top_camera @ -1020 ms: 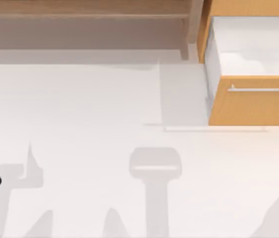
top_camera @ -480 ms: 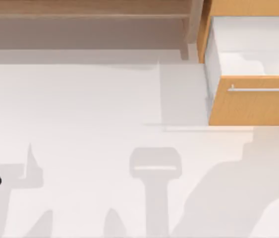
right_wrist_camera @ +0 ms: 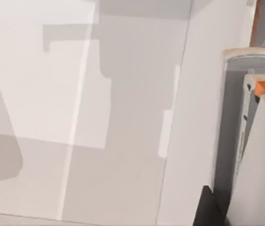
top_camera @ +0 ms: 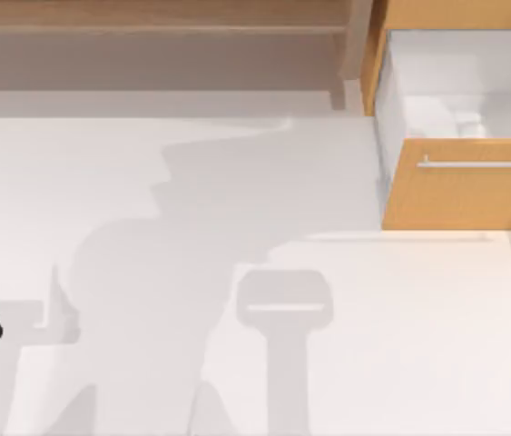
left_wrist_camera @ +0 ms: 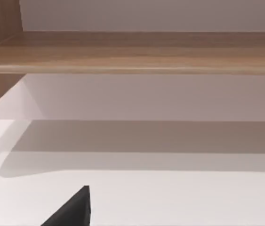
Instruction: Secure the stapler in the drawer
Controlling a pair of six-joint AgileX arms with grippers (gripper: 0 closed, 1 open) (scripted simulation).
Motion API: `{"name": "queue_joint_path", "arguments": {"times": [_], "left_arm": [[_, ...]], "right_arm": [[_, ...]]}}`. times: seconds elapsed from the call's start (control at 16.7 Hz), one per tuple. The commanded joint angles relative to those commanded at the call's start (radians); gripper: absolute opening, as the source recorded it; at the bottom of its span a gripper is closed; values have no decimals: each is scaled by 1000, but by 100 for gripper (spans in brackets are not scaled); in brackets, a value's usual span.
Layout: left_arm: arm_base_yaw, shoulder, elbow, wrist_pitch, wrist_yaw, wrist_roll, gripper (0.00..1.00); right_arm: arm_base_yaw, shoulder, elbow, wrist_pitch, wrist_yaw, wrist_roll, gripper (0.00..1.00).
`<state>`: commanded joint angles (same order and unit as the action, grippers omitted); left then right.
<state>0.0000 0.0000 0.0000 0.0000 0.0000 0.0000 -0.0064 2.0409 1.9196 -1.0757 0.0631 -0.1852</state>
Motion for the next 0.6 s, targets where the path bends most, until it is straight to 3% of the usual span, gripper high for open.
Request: {"name": "queue_joint_path", "arguments": {"times": [0.24, 0.6], "left_arm": [[0, 0, 0, 0, 0, 0, 100], [0, 0, 0, 0, 0, 0, 100]], "right_arm": [[128, 204, 148, -93, -29, 173, 0], [150, 402, 263, -221, -39, 340, 0]]}}
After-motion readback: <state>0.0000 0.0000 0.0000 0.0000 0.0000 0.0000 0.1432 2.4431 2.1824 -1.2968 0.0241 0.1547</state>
